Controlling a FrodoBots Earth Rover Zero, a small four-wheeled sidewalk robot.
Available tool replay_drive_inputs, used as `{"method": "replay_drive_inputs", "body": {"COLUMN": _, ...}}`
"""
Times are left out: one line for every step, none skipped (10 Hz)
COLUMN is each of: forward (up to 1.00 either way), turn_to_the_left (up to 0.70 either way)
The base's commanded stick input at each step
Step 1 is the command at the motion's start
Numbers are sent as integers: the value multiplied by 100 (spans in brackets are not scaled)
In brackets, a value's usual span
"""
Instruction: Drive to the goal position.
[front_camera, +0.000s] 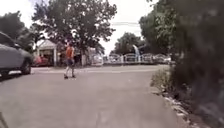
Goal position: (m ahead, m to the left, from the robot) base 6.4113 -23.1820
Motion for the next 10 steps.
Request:
{"method": "replay_drive_inputs", "body": {"forward": 100, "turn_to_the_left": -27}}
{"method": "replay_drive_inputs", "body": {"forward": 100, "turn_to_the_left": -27}}
{"method": "replay_drive_inputs", "body": {"forward": 100, "turn_to_the_left": -27}}
{"method": "replay_drive_inputs", "body": {"forward": 100, "turn_to_the_left": -27}}
{"method": "replay_drive_inputs", "body": {"forward": 100, "turn_to_the_left": -27}}
{"method": "replay_drive_inputs", "body": {"forward": 100, "turn_to_the_left": -27}}
{"method": "replay_drive_inputs", "body": {"forward": 100, "turn_to_the_left": -27}}
{"method": "replay_drive_inputs", "body": {"forward": 100, "turn_to_the_left": -27}}
{"method": "replay_drive_inputs", "body": {"forward": 100, "turn_to_the_left": -26}}
{"method": "replay_drive_inputs", "body": {"forward": 100, "turn_to_the_left": 0}}
